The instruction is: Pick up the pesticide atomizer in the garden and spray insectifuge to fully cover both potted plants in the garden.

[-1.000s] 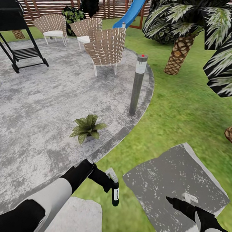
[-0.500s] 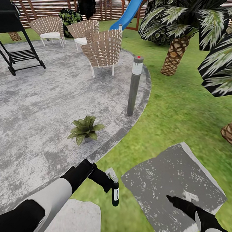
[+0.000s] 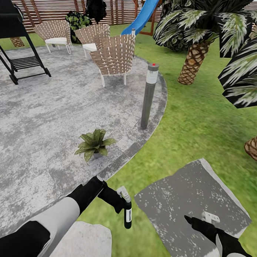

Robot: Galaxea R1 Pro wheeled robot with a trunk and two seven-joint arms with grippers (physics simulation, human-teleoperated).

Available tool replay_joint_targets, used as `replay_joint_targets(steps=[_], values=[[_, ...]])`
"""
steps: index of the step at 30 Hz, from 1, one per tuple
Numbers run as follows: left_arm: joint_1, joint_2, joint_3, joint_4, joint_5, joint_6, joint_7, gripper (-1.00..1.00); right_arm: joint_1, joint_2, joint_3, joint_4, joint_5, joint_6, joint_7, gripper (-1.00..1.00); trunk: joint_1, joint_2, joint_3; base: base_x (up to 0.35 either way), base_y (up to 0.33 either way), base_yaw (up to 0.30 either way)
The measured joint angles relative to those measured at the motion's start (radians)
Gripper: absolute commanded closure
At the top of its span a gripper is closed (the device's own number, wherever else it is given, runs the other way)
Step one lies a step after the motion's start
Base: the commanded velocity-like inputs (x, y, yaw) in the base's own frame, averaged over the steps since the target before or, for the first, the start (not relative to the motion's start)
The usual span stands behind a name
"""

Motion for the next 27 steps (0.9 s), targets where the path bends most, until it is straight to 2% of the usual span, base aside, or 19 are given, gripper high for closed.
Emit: replay_joint_targets(steps=[27], values=[[0.0,0.0,0.0,0.003,0.0,0.002,-0.003,1.0,0.0,-0.001,-0.001,0.0,0.0,0.0,-0.002,-1.0,0.0,0.0,0.042,0.0,0.0,0.0]])
